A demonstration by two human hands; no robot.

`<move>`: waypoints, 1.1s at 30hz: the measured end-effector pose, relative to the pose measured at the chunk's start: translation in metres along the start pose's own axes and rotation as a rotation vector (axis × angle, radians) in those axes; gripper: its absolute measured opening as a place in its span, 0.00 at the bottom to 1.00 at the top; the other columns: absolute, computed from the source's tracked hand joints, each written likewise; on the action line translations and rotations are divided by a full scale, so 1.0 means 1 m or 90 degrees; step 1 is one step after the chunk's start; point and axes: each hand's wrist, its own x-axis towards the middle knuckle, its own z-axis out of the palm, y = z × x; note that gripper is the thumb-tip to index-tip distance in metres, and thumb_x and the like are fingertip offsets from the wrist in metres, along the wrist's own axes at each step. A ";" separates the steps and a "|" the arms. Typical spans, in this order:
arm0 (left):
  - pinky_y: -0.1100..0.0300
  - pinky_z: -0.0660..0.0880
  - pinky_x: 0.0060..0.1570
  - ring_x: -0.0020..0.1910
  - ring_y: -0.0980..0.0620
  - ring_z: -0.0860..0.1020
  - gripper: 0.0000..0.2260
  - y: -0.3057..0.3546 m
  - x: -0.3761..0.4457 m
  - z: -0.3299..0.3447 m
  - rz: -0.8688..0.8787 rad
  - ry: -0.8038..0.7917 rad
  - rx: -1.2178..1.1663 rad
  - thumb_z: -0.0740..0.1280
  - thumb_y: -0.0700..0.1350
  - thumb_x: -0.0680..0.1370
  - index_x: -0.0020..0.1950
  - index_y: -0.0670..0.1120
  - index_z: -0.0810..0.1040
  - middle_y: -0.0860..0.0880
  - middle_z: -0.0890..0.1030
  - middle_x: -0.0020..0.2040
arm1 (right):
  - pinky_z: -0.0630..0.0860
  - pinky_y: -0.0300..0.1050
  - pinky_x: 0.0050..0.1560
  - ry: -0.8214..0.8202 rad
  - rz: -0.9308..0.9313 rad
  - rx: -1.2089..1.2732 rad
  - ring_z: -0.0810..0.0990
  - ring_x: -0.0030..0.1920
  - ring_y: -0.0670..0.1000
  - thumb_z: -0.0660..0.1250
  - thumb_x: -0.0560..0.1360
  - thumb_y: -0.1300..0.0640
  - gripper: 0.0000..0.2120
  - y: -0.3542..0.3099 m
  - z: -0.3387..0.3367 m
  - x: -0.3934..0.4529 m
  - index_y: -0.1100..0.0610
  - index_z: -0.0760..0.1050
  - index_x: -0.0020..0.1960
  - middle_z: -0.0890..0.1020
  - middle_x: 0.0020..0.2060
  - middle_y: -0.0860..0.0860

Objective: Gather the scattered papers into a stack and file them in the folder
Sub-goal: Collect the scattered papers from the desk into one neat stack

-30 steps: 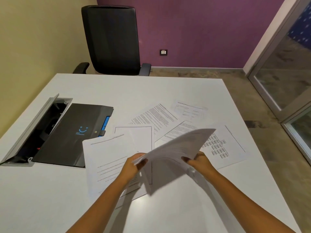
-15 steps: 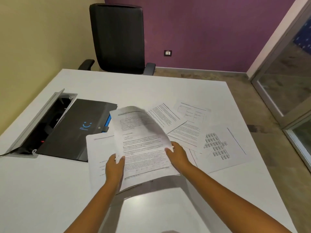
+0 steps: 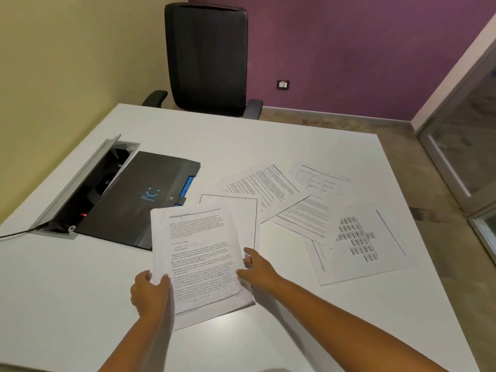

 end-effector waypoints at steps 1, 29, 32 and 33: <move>0.38 0.69 0.61 0.63 0.32 0.71 0.23 0.002 0.002 0.000 -0.010 -0.021 -0.032 0.67 0.43 0.75 0.68 0.39 0.66 0.36 0.71 0.67 | 0.69 0.35 0.52 -0.006 0.003 -0.004 0.73 0.64 0.52 0.66 0.75 0.59 0.32 0.002 -0.001 -0.001 0.54 0.54 0.75 0.71 0.68 0.54; 0.54 0.75 0.54 0.55 0.52 0.77 0.19 0.092 -0.022 -0.007 0.241 -0.452 -0.314 0.74 0.48 0.66 0.55 0.56 0.76 0.51 0.81 0.54 | 0.76 0.27 0.38 0.195 -0.163 0.247 0.80 0.42 0.36 0.75 0.68 0.54 0.10 -0.025 -0.065 -0.022 0.45 0.76 0.45 0.81 0.41 0.38; 0.49 0.75 0.58 0.57 0.48 0.76 0.22 0.082 -0.025 0.002 0.232 -0.462 -0.276 0.73 0.44 0.68 0.60 0.53 0.73 0.47 0.78 0.57 | 0.74 0.24 0.34 0.170 -0.152 0.213 0.79 0.39 0.34 0.74 0.69 0.57 0.12 -0.011 -0.062 -0.022 0.46 0.76 0.48 0.79 0.40 0.36; 0.49 0.75 0.57 0.57 0.47 0.76 0.20 0.077 -0.027 0.005 0.238 -0.471 -0.262 0.72 0.43 0.70 0.59 0.54 0.73 0.47 0.78 0.57 | 0.74 0.24 0.34 0.166 -0.140 0.209 0.79 0.40 0.35 0.74 0.69 0.58 0.12 -0.006 -0.060 -0.021 0.48 0.76 0.50 0.79 0.40 0.37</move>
